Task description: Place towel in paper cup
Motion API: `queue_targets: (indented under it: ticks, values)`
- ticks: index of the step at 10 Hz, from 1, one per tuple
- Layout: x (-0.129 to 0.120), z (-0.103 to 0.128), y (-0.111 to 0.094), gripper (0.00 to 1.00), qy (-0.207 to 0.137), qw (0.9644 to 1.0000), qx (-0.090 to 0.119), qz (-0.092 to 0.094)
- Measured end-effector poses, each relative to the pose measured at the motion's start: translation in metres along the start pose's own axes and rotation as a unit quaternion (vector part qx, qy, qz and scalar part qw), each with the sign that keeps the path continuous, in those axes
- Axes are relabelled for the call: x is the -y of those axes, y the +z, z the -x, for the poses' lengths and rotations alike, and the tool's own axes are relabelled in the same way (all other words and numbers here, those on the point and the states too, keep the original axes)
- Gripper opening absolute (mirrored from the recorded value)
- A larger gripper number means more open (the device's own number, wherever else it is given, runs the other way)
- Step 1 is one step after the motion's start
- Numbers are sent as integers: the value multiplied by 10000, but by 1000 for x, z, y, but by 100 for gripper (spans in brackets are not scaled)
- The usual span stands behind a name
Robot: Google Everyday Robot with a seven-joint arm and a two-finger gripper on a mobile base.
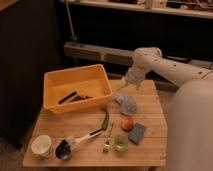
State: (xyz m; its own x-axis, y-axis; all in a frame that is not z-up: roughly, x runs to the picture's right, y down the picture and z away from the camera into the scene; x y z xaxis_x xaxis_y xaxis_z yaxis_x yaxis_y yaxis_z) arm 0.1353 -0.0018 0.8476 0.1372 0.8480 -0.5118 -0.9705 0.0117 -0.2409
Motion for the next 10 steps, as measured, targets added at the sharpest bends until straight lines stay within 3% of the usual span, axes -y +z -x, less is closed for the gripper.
queue_targets:
  ticks: [2, 8, 10]
  values:
    - [-1, 0, 20, 74, -95, 9998, -184, -66]
    - [-2, -2, 24, 74, -84, 9997, -245, -34]
    - [-19, -8, 51, 74, -126, 9988, -471, -1]
